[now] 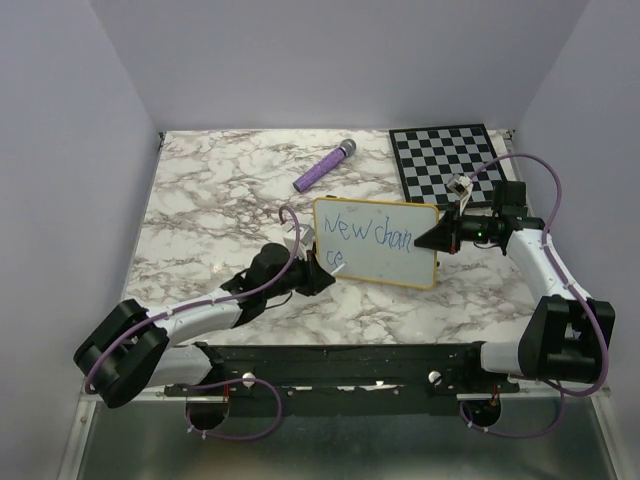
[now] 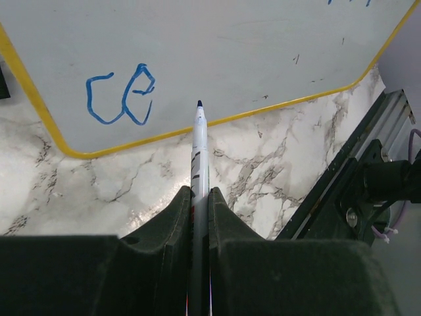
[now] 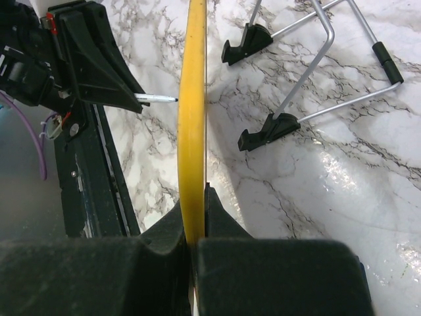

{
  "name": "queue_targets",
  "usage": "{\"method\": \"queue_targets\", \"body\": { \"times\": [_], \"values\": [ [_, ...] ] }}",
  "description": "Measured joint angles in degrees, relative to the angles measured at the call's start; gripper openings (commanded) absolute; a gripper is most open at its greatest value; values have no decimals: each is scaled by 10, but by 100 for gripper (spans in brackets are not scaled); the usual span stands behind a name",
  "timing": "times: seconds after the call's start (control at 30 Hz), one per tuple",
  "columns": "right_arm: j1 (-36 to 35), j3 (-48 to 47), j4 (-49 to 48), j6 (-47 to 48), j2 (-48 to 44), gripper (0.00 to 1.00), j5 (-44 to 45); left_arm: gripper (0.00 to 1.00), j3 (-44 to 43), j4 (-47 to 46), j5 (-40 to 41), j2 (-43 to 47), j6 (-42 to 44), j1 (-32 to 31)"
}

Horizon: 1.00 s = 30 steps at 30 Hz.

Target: Write a sentence on the whiteboard

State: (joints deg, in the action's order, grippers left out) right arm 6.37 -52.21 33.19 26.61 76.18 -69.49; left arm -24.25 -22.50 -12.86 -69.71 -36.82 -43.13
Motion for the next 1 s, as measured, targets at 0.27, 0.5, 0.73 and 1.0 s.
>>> {"method": "queue_targets", "body": {
  "times": [0.27,0.5,0.73,1.0],
  "values": [
    [0,0,0,0,0,1,0,0,2,-33,26,-2,-7,-30],
    [0,0,0,0,0,1,0,0,16,-44,55,15,-7,-43],
    [0,0,0,0,0,1,0,0,31,-45,79,45,-8,-51],
    [0,0,0,0,0,1,0,0,38,-49,98,52,-8,-60]
  ]
}}
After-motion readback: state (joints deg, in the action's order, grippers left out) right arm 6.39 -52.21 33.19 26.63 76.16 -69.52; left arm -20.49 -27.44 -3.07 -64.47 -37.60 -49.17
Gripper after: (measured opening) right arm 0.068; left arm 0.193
